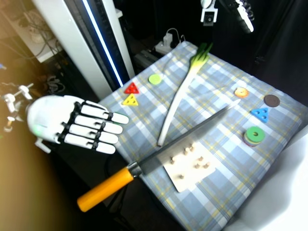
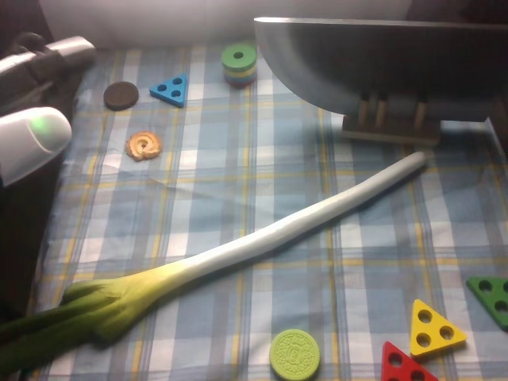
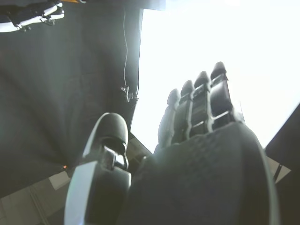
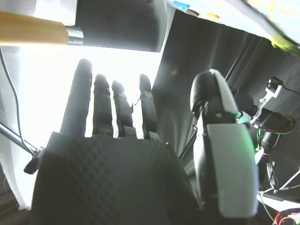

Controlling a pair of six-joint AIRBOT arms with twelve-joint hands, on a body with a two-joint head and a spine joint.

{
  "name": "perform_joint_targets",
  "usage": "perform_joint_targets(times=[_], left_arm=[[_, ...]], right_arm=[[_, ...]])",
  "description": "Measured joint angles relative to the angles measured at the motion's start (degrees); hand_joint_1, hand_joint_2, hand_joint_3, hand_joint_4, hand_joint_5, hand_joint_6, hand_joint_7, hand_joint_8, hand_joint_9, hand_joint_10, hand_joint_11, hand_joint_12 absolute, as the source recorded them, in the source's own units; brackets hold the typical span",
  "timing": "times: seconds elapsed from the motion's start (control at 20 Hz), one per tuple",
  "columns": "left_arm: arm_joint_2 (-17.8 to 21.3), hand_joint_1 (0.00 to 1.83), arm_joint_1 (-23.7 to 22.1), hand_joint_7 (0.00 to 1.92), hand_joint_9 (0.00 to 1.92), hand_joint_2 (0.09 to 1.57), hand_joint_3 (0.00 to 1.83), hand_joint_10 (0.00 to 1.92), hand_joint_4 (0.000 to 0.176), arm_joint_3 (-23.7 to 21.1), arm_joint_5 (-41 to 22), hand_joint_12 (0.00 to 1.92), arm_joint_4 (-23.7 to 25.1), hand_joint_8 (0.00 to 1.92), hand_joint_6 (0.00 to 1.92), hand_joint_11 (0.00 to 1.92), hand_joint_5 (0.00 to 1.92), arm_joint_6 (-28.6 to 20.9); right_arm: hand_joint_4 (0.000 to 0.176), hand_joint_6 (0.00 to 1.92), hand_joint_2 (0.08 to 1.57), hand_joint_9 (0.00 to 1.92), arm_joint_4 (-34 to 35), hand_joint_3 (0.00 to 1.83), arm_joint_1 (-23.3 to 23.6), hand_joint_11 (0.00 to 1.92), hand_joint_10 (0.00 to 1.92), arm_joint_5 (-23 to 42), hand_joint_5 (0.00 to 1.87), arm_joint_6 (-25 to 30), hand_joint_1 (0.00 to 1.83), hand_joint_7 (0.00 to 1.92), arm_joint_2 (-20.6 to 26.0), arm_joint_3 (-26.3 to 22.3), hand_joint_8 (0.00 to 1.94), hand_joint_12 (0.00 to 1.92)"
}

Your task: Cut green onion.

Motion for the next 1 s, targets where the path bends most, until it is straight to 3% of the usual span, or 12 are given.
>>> perform_joint_targets(times=[0.15,0.2,0.25,0.35,0.55,0.75,0.85,1.0], left_arm=[[-0.04,0.07,0.00,0.33,0.31,1.37,0.00,0.02,0.121,0.00,0.09,0.59,-0.09,0.00,0.00,0.00,0.34,0.00],[-0.17,0.09,0.00,0.34,0.33,1.37,0.00,0.01,0.122,0.11,0.07,0.63,-0.13,0.00,0.00,0.00,0.34,0.00],[-0.63,0.11,-0.02,0.34,0.33,1.37,0.00,0.01,0.125,0.42,0.20,0.62,-0.17,0.00,0.00,0.00,0.34,0.00],[-0.74,0.11,0.00,0.35,0.33,1.37,0.00,0.01,0.127,0.42,1.27,0.61,-0.39,0.00,0.00,0.00,0.33,-0.07],[-0.74,0.16,-0.02,0.32,0.32,1.37,0.00,0.00,0.121,0.42,1.29,0.60,-0.26,0.00,0.00,0.00,0.30,-0.66],[-1.90,0.17,-0.31,0.29,0.30,1.38,0.00,0.00,0.129,0.55,1.99,0.54,-0.02,0.00,0.00,0.00,0.26,-1.20],[-2.08,0.14,-0.39,0.30,0.32,1.38,0.00,0.01,0.136,0.68,2.29,0.55,0.39,0.00,0.00,0.00,0.26,-1.38],[-2.10,0.16,-0.72,0.31,0.33,1.38,0.00,0.00,0.128,1.03,2.19,0.57,-0.15,0.00,0.00,0.00,0.27,-1.84]], right_arm=[[0.089,0.00,1.04,0.29,0.44,0.00,3.72,0.13,0.00,-0.79,0.30,0.00,0.74,0.32,-1.27,1.86,0.00,0.43],[0.133,0.00,0.92,0.17,0.74,0.00,4.96,0.04,0.00,-0.70,0.16,0.02,0.78,0.18,-1.40,2.58,0.00,0.34],[0.160,0.00,0.87,0.08,1.44,0.00,6.40,0.03,0.00,-0.55,0.08,-0.02,0.79,0.09,-1.53,3.48,0.00,0.23],[0.174,0.00,0.81,0.01,2.43,0.00,8.92,0.01,0.00,-0.15,0.01,-0.20,0.88,0.01,-1.84,4.85,0.00,0.03],[0.176,0.00,0.80,0.00,3.82,0.00,13.77,0.00,0.00,-3.93,0.00,-0.87,0.97,0.00,-2.86,8.41,0.00,0.00],[0.176,0.00,0.81,0.00,4.13,0.00,19.69,0.00,0.00,-14.38,0.00,-1.36,1.06,0.00,-5.40,13.38,0.00,0.00],[0.176,0.00,0.83,0.00,3.50,0.01,22.16,0.00,0.00,-19.54,0.00,-3.48,0.99,0.00,-6.27,14.69,0.00,0.00],[0.176,0.00,0.82,0.00,3.56,0.00,26.60,0.00,0.00,-26.60,0.00,-6.03,1.00,0.00,-8.28,17.77,0.00,0.00]])
